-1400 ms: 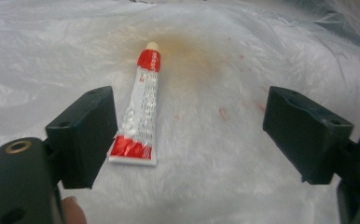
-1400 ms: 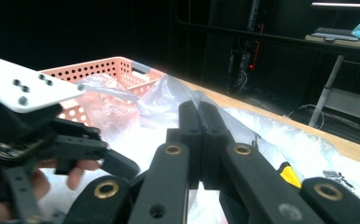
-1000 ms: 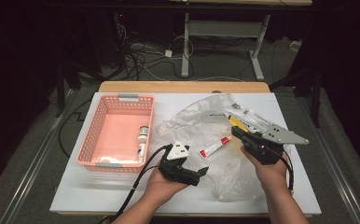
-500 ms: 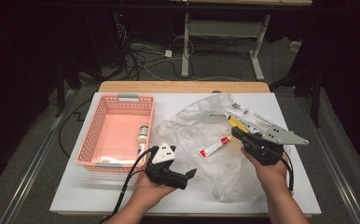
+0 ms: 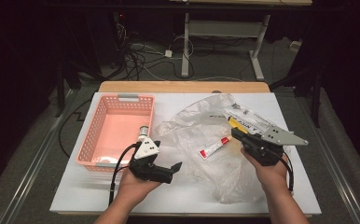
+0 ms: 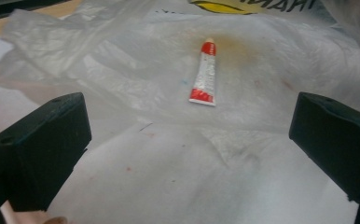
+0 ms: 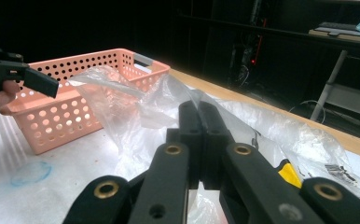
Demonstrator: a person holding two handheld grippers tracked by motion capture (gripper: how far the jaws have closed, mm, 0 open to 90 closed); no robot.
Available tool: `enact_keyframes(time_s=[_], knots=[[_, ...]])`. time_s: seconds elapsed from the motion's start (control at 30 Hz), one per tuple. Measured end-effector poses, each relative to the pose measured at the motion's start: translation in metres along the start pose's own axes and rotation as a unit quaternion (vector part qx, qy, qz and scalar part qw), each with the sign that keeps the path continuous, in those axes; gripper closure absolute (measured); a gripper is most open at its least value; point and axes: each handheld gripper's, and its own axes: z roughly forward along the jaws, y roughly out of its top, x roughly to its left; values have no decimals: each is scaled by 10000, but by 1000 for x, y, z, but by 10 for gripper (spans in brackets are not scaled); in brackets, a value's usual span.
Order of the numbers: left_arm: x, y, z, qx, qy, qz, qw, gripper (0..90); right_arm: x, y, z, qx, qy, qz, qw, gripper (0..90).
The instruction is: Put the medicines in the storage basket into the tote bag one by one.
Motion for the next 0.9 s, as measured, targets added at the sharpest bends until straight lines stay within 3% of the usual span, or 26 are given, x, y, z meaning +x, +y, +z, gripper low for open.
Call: enact_keyframes(time_s=[0.4, 0.9], knots=[[35, -4, -23, -45, 493, -312, 9983, 0, -2, 0, -2, -31, -12, 11, 10000, 900], [71, -14, -43, 98, 1006, -645, 9928, 0, -5, -2, -2, -6, -24, 86, 10000, 900]])
